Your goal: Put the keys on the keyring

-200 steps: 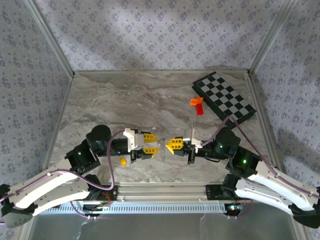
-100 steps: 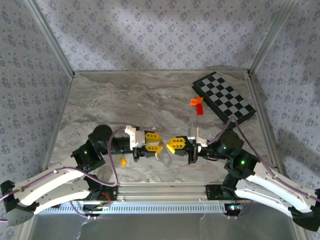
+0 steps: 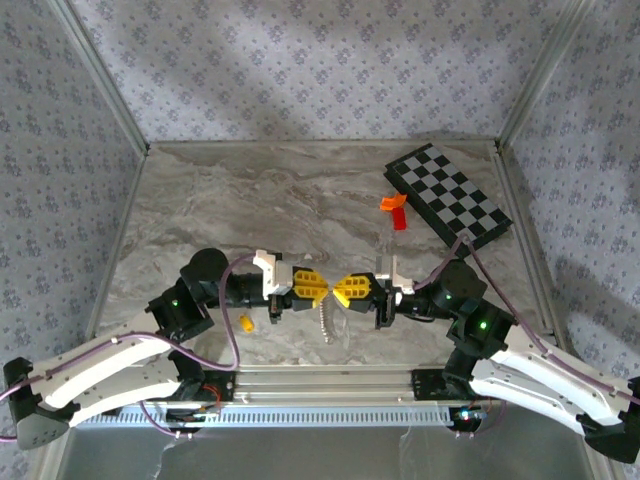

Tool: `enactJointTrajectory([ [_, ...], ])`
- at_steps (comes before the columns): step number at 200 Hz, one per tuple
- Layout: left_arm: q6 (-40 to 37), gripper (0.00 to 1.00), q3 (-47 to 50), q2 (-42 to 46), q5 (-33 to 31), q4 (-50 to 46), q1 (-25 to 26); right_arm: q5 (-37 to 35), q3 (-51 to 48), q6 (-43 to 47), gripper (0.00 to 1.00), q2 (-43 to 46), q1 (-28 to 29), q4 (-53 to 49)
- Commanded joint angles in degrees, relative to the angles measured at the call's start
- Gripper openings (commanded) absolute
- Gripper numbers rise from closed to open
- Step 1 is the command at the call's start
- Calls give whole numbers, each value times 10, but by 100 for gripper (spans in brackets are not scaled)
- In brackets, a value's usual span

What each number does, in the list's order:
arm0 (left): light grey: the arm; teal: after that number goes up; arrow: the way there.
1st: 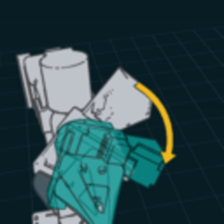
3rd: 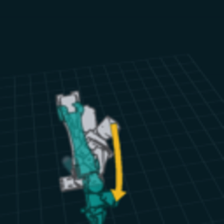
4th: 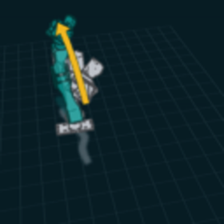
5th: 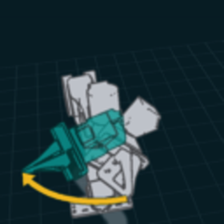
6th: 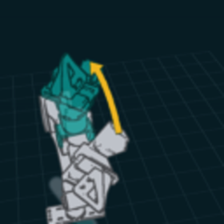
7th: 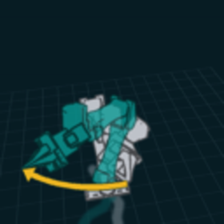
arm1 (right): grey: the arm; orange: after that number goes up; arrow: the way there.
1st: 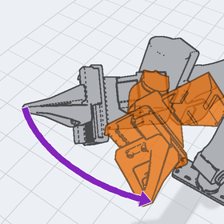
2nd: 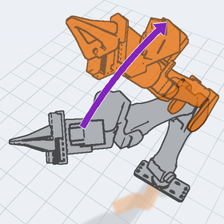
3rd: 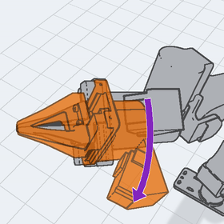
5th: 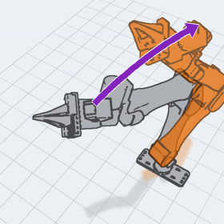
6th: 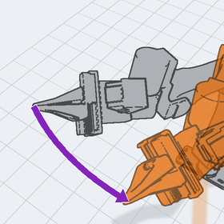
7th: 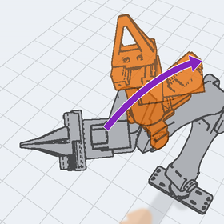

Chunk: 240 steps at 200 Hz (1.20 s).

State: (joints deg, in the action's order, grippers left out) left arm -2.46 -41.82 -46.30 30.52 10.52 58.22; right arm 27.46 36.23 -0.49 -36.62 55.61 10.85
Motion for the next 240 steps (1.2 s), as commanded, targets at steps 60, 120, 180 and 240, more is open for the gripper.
enactJointTrajectory([
  [60, -18, 0, -18, 2, 17, -18, 3, -17, 1, 0, 0, 3, -2, 12],
  [120, -135, 0, -100, -8, -39, -233, 3, -96, 52, 67, 51, 13, 23, -147],
  [180, -181, 0, -161, -44, -50, -351, 4, -181, 83, 115, 50, -4, 78, -218],
  [240, -196, 0, -182, -56, -45, -391, 3, -202, 89, 130, 42, -34, 100, -212],
])
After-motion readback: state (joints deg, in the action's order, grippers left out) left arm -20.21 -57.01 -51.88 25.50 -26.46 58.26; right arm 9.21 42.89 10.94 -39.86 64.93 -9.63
